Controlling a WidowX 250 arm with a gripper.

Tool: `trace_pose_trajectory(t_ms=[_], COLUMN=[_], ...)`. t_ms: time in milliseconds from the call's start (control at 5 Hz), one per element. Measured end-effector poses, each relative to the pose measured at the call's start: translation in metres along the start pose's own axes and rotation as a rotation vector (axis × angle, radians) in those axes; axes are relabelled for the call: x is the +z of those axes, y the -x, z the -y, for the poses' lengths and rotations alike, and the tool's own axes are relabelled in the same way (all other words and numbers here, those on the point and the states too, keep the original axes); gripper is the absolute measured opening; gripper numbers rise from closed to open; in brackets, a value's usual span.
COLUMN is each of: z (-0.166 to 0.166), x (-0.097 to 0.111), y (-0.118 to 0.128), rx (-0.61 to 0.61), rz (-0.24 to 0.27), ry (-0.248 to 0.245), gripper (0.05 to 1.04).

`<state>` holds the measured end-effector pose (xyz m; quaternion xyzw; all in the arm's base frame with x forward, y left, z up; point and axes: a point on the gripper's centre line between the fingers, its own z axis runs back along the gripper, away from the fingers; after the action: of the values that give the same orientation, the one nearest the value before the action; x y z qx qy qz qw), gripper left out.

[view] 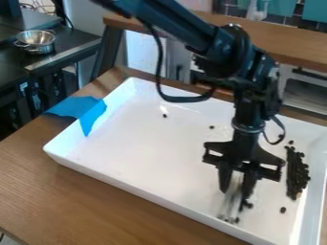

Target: Sweep into pile

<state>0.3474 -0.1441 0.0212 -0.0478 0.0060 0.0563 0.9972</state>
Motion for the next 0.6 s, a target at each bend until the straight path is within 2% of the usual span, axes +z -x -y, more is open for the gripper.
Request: trace_pose_trajectory(t_ms=[600], z=[0.049], x=[-0.001], y=[-0.012], rx=[0.06], rz=[-0.012], ry=[0.057], gripper=[0.362])
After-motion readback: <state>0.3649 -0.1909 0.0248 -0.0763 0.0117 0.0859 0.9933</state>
